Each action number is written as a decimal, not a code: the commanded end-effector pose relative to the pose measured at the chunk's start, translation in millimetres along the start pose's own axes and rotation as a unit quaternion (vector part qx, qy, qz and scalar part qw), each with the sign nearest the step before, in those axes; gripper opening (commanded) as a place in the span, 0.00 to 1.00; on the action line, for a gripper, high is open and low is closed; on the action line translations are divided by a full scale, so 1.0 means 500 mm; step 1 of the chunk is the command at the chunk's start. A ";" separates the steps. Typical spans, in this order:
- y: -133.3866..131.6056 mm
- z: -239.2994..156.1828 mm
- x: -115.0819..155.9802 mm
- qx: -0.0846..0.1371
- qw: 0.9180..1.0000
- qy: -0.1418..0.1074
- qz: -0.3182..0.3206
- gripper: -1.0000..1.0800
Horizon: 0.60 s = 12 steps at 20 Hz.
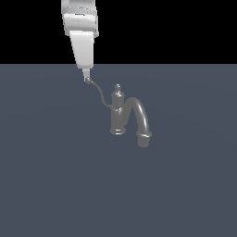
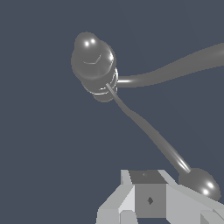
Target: Turn on the faucet by rotating a designated handle.
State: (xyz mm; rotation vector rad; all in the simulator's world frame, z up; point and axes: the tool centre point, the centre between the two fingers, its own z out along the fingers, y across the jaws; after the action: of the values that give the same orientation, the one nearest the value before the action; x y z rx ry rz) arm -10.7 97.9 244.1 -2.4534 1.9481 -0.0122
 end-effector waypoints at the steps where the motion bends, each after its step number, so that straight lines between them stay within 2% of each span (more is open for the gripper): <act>1: 0.010 0.000 0.006 -0.001 1.000 0.000 -0.001 0.00; 12: 0.071 0.001 0.060 -0.003 1.000 0.000 -0.002 0.00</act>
State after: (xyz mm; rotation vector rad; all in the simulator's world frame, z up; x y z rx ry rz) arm -33.0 71.3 244.2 -2.4651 1.9291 -0.0121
